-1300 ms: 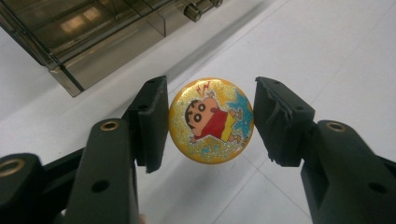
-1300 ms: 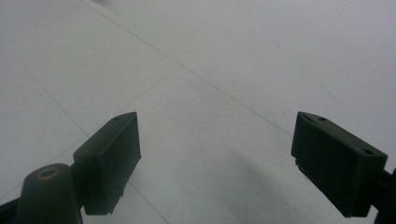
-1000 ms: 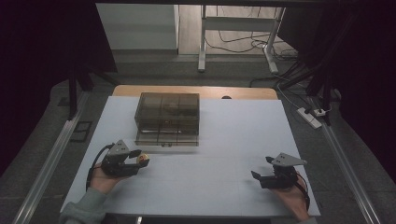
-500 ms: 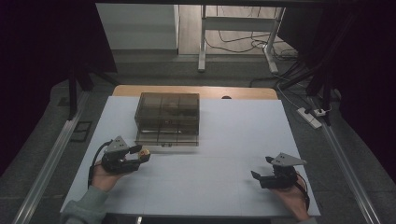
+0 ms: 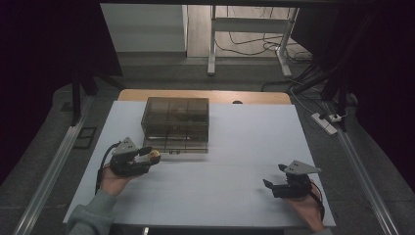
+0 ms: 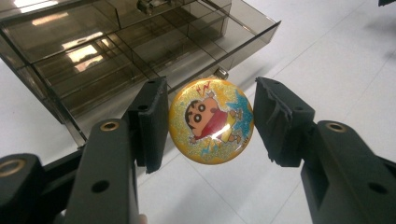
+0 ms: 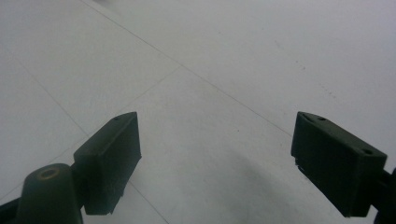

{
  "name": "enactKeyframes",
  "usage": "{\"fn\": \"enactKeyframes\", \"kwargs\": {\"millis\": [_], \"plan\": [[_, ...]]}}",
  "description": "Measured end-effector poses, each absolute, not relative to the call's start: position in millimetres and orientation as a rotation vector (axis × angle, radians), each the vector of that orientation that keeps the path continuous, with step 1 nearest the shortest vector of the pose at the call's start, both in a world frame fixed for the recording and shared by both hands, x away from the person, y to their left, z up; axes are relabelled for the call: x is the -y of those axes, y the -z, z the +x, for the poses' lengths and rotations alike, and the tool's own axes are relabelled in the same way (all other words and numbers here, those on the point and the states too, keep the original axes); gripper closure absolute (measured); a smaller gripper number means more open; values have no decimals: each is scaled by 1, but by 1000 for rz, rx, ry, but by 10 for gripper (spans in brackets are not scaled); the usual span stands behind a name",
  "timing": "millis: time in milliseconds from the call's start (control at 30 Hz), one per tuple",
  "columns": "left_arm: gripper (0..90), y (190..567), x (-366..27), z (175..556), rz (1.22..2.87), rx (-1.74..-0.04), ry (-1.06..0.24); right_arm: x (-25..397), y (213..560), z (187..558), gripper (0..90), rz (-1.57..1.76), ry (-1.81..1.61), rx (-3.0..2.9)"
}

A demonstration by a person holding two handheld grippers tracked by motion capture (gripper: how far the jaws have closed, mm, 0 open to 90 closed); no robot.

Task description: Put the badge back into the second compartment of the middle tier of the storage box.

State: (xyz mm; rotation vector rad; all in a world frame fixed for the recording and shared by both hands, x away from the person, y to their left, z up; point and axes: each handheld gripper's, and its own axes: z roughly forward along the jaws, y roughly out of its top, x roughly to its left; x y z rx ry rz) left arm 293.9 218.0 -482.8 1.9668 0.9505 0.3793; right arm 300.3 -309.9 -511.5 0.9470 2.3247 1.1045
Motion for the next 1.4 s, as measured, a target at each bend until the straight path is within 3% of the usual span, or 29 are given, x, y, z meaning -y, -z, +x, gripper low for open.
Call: {"fn": "enactKeyframes", "kwargs": {"millis": [1400], "plan": [[468, 469, -194, 317, 1999, -901, -404, 310, 512, 300, 159, 952, -1099, -2324]]}}
